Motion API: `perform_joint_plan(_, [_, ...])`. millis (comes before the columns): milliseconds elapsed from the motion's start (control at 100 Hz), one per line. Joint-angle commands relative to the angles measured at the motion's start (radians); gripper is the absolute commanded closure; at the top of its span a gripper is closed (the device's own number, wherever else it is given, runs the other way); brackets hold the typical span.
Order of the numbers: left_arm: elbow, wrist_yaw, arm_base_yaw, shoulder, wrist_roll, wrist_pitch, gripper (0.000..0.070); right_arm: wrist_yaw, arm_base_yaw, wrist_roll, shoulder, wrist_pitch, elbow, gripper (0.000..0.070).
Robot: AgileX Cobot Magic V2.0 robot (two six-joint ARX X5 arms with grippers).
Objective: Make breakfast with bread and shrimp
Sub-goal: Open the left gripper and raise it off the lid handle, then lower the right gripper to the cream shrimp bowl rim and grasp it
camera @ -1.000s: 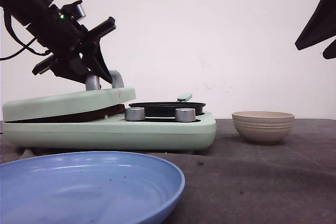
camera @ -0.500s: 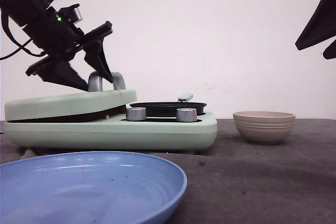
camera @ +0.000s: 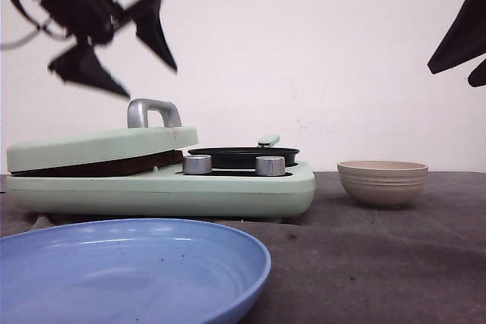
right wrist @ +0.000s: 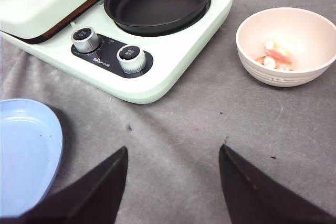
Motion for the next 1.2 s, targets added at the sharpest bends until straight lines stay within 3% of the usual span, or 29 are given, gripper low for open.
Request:
perform_joint_plan(0, [0.035,0.004,0.002,-0.038,0.046,0.015,0.0188,-0.001,0.005,0.003,0.003,0.016,0.006,0.0362])
perform_joint_plan(370, [0.039,-0.030,0.043,-0.306,0.156,-0.048,0.0232,-0.003,0.005,0.020,0.003,0.006,0.006,0.0361])
perform_joint_plan(650, [0.033,-0.053,0.072,-0.491,0.283,-0.206,0.0237,-0.002,0.001,0.158,0.019,0.003,0.018,0.0361])
perform_joint_plan(790, [-0.017,-0.053,0.088,-0.578,0.301,-0.214,0.0237,-0.003,-0.029,0.194,0.081,-0.013,0.060,0.0359])
perform_joint_plan(970, [-0.135,-0.053,0.104,-0.692,0.305,-0.155,0.0237,-0.021,-0.097,0.184,0.232,-0.041,0.165,0.0356])
perform_joint_plan(1190, [-0.292,-0.054,0.108,-0.865,0.304,-0.127,0.0240,-0.064,-0.225,0.090,0.483,-0.145,0.372,0.0351])
